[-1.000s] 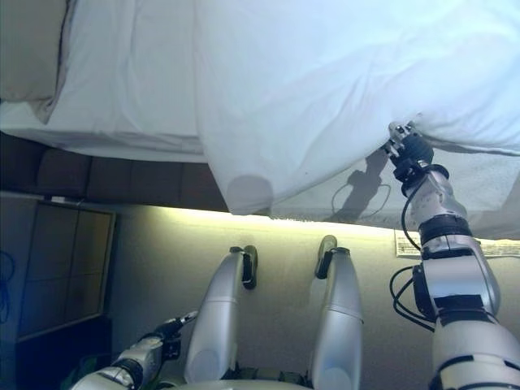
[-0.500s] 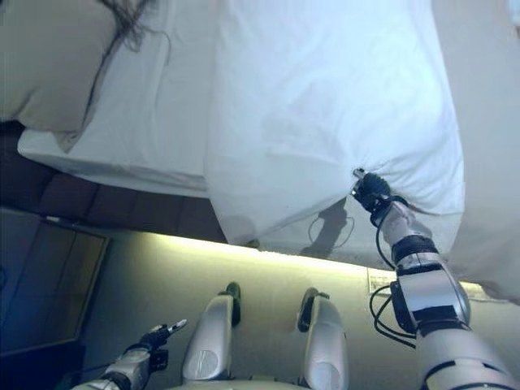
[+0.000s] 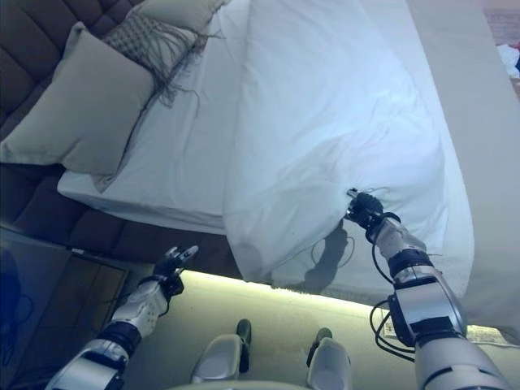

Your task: Make the bed neatly

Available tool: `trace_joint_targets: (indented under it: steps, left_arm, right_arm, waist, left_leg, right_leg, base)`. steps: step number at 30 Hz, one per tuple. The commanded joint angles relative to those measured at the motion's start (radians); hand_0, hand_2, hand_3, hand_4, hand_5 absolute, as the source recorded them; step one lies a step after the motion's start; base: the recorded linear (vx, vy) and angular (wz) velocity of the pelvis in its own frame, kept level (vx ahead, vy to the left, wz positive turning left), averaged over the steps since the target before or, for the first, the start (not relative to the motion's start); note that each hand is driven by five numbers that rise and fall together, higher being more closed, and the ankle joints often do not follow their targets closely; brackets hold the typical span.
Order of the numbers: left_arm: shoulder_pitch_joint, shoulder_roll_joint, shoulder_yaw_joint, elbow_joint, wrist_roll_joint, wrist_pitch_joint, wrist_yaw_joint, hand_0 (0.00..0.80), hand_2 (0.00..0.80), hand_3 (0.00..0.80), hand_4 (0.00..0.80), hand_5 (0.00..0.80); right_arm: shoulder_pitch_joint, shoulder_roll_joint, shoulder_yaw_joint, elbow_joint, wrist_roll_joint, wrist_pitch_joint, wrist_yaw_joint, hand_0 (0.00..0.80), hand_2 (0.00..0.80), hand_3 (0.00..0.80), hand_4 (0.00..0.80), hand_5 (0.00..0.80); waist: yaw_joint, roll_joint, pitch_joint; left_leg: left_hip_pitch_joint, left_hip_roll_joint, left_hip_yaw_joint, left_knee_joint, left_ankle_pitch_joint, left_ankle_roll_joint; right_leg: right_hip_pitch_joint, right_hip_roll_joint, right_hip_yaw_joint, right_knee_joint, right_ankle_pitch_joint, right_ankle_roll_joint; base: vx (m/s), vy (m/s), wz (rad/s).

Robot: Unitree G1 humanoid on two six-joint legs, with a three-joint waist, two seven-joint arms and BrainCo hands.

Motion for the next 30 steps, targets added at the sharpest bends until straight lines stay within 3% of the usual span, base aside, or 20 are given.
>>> trace_joint_targets:
  steps: [1, 8, 11, 17, 21, 28, 30]
  left_arm:
    - [-0.076, -0.014, -0.011, -0.053, -0.199, -0.008, -0.048, 0.0, 0.0, 0.0, 0.0, 0.0]
    - [-0.189, -0.089, -0.046, -0.035, -0.442, 0.021, -0.068, 0.0, 0.0, 0.0, 0.0, 0.0]
    - [-0.225, -0.115, -0.029, 0.014, -0.607, 0.065, -0.021, 0.0, 0.0, 0.0, 0.0, 0.0]
    - [-0.225, -0.206, 0.087, 0.177, -0.958, 0.116, 0.163, 0.0, 0.0, 0.0, 0.0, 0.0]
    - [-0.205, -0.261, 0.15, 0.198, -1.103, 0.131, 0.219, 0.0, 0.0, 0.0, 0.0, 0.0]
    - [-0.176, -0.333, 0.125, 0.165, -1.142, 0.089, 0.263, 0.0, 0.0, 0.0, 0.0, 0.0]
    - [-0.174, -0.344, 0.11, 0.157, -1.142, 0.08, 0.276, 0.0, 0.0, 0.0, 0.0, 0.0]
  right_arm:
    - [-0.063, 0.055, 0.023, -0.099, 0.08, -0.048, 0.015, 0.8, 0.8, 0.8, 0.8, 0.8]
    - [-0.116, 0.1, 0.071, -0.145, 0.129, -0.087, -0.014, 0.8, 0.8, 0.8, 0.8, 0.8]
    - [-0.142, 0.113, 0.085, -0.154, 0.149, -0.101, -0.015, 0.8, 0.8, 0.8, 0.8, 0.8]
    - [-0.184, 0.156, 0.104, -0.175, 0.207, -0.135, -0.028, 0.8, 0.8, 0.8, 0.8, 0.8]
    - [-0.193, 0.173, 0.116, -0.228, 0.259, -0.166, -0.037, 0.8, 0.8, 0.8, 0.8, 0.8]
    - [-0.203, 0.193, 0.125, -0.331, 0.327, -0.236, -0.034, 0.8, 0.8, 0.8, 0.8, 0.8]
    - [-0.207, 0.196, 0.13, -0.364, 0.33, -0.247, -0.046, 0.8, 0.8, 0.8, 0.8, 0.8]
  waist:
    - [0.008, -0.049, -0.016]
    - [-0.007, -0.08, 0.027]
    - [-0.013, -0.103, 0.05]
    - [-0.017, -0.158, 0.088]
    - [-0.014, -0.191, 0.107]
    - [-0.006, -0.223, 0.138]
    - [-0.005, -0.225, 0.143]
  left_leg:
    - [-0.064, 0.003, -0.025, 0.043, 0.05, 0.037]
    - [-0.098, 0.004, -0.033, 0.077, 0.041, 0.04]
    - [-0.133, 0.01, -0.03, 0.111, 0.031, 0.039]
    - [-0.185, 0.026, -0.035, 0.155, 0.016, 0.039]
    - [-0.202, 0.039, -0.035, 0.156, 0.018, 0.036]
    - [-0.238, 0.051, -0.039, 0.173, 0.02, 0.032]
    - [-0.233, 0.055, -0.047, 0.178, -0.006, 0.025]
  right_leg:
    - [0.051, -0.006, 0.004, -0.187, 0.137, -0.007]
    - [0.019, 0.007, 0.013, -0.16, 0.134, -0.012]
    - [-0.013, 0.013, 0.014, -0.134, 0.129, -0.016]
    - [-0.05, 0.031, 0.014, -0.109, 0.122, -0.02]
    - [-0.054, 0.047, 0.01, -0.117, 0.124, -0.021]
    - [-0.071, 0.058, -0.007, -0.112, 0.129, -0.021]
    - [-0.064, 0.064, -0.002, -0.106, 0.109, -0.013]
  base:
    - [0.018, -0.057, 0.1]
    - [-0.029, -0.073, -0.01]
    - [-0.075, -0.096, -0.06]
    - [-0.041, -0.125, -0.04]
    - [-0.022, -0.126, 0.0]
    - [-0.017, -0.097, 0.01]
    - [0.061, -0.073, 0.0]
